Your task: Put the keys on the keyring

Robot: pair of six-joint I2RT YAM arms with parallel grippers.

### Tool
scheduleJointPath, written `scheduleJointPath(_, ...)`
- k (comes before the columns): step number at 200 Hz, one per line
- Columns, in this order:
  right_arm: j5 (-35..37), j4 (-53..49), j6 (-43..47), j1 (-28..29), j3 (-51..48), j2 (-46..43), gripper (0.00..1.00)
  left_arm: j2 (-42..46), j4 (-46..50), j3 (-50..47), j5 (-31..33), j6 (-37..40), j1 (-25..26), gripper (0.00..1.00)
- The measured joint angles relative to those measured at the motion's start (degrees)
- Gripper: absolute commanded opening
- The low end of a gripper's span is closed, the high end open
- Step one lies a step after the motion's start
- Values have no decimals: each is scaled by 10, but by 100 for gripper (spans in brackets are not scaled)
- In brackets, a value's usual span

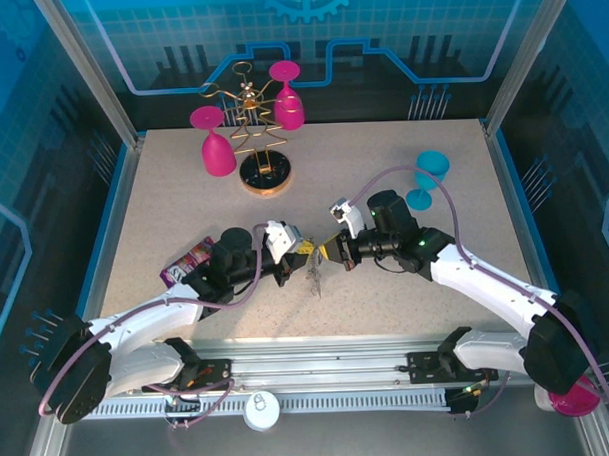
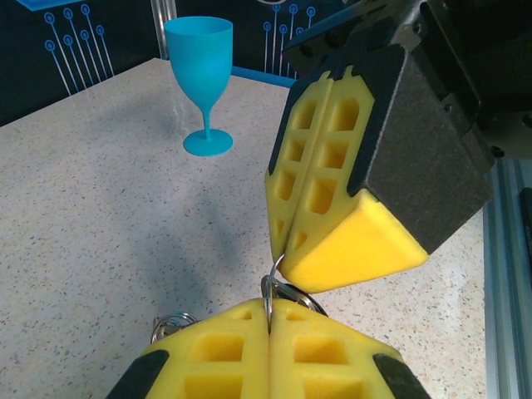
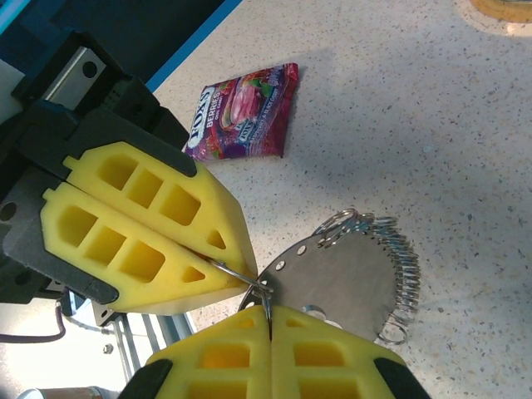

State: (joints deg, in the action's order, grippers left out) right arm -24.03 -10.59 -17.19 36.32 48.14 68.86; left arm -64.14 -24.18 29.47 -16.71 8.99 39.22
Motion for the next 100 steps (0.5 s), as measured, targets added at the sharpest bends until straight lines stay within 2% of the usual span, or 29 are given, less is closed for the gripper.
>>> scheduleJointPath(89,-17,1,-22,0,4,28,0,0,-2,-3,8,19,0,0)
scheduleJointPath(100,-22,1,-24,0,5,31,11,0,-7,-7,9,21,1,0)
